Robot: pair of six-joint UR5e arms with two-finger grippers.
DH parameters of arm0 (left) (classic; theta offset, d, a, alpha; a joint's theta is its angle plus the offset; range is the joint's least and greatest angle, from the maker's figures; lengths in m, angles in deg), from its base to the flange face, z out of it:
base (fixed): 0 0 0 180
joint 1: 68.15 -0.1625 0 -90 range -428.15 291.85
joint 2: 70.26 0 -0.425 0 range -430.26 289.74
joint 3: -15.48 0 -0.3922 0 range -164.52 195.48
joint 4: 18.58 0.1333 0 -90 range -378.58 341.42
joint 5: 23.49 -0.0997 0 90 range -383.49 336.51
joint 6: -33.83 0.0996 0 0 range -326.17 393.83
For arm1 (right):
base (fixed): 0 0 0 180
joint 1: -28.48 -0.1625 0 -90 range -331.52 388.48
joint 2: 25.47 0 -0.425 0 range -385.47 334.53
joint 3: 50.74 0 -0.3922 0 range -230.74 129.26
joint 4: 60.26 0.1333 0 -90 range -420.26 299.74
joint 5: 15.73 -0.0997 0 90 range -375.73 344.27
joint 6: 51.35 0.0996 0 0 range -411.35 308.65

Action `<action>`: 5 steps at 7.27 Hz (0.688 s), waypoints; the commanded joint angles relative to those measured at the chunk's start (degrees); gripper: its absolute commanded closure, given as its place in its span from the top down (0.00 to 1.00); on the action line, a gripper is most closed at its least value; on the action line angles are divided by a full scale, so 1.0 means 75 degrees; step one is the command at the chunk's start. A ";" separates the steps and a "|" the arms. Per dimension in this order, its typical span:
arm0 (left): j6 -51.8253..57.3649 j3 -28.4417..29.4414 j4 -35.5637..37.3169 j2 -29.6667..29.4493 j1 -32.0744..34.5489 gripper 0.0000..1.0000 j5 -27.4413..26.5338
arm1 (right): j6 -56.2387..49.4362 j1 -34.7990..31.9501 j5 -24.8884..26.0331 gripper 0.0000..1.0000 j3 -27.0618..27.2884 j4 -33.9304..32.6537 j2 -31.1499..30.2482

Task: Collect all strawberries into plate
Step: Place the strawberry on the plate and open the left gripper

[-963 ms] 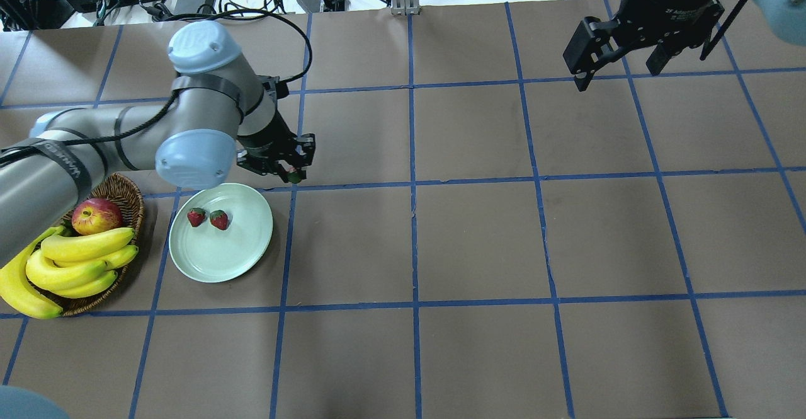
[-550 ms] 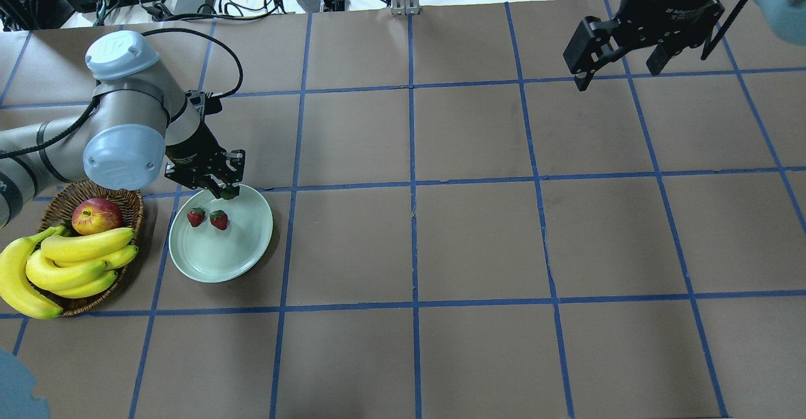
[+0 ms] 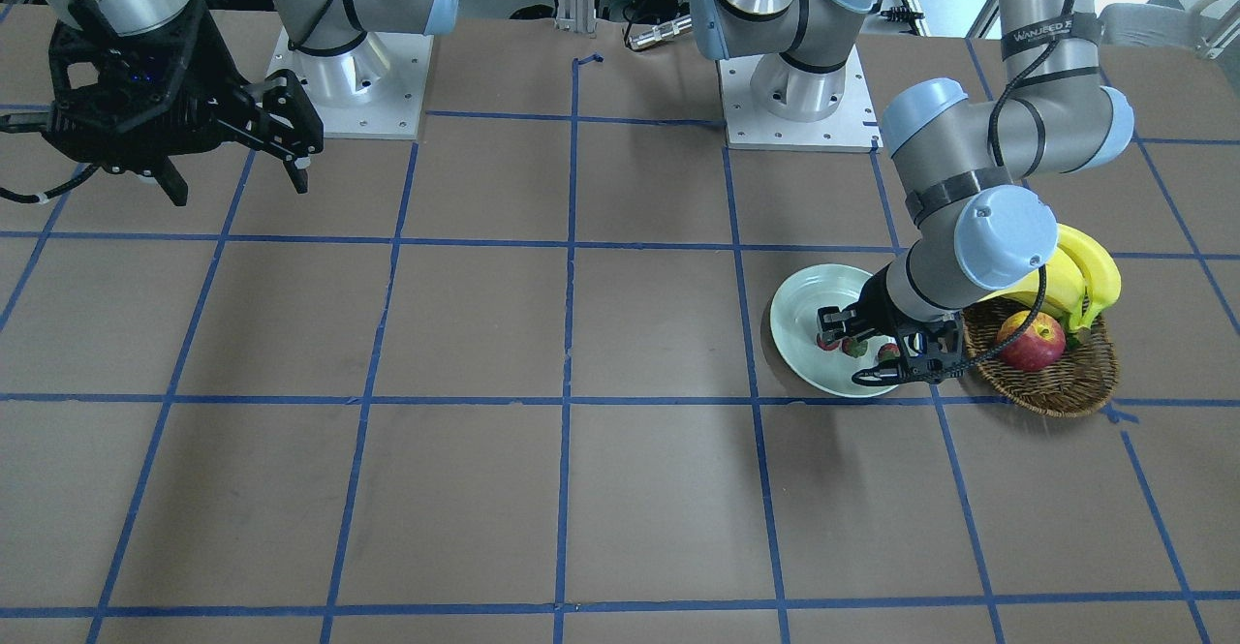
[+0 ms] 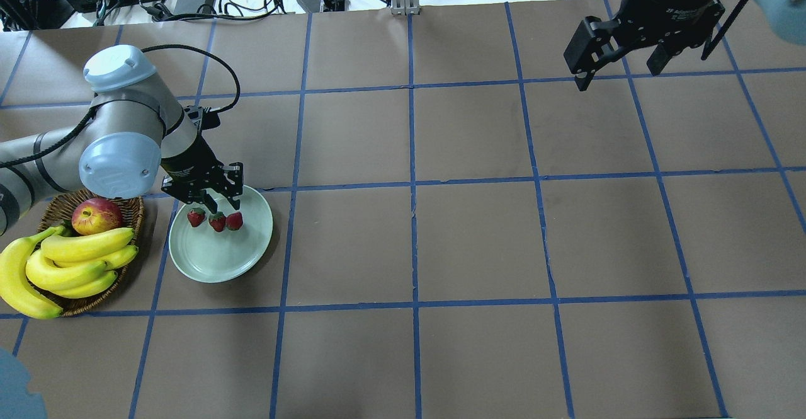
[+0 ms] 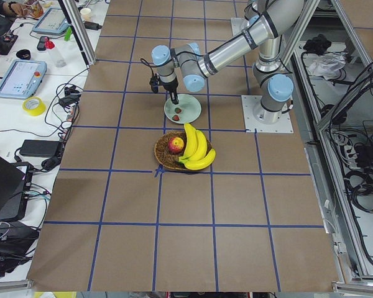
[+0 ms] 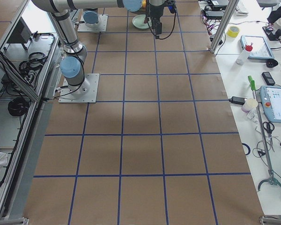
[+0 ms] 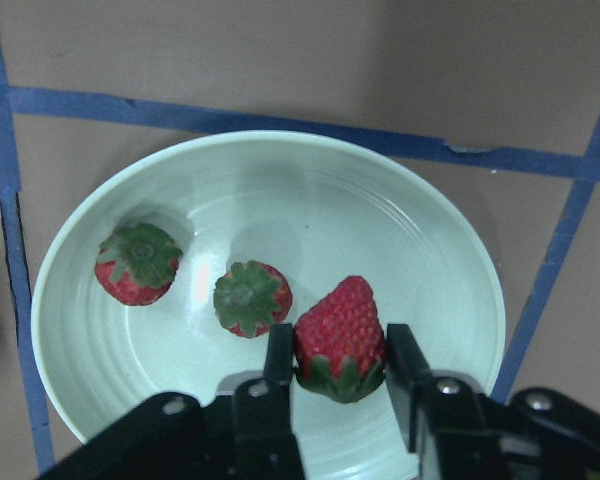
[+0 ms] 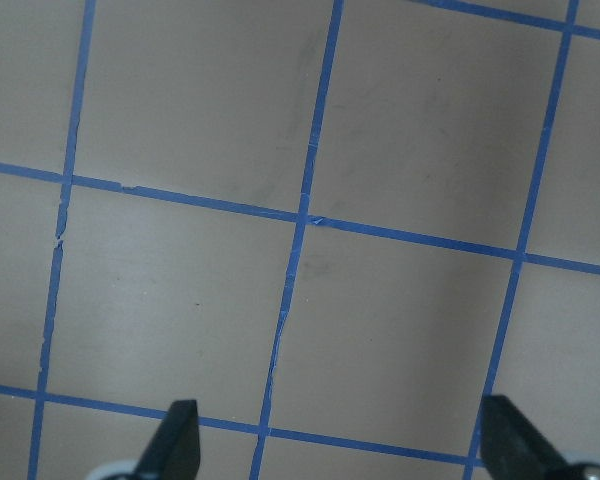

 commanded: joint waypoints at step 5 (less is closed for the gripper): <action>-0.0106 0.2229 -0.2555 0.0901 0.0177 1.00 0.0170 | 0.0000 0.0014 0.0006 1.00 0.0000 0.0000 0.0000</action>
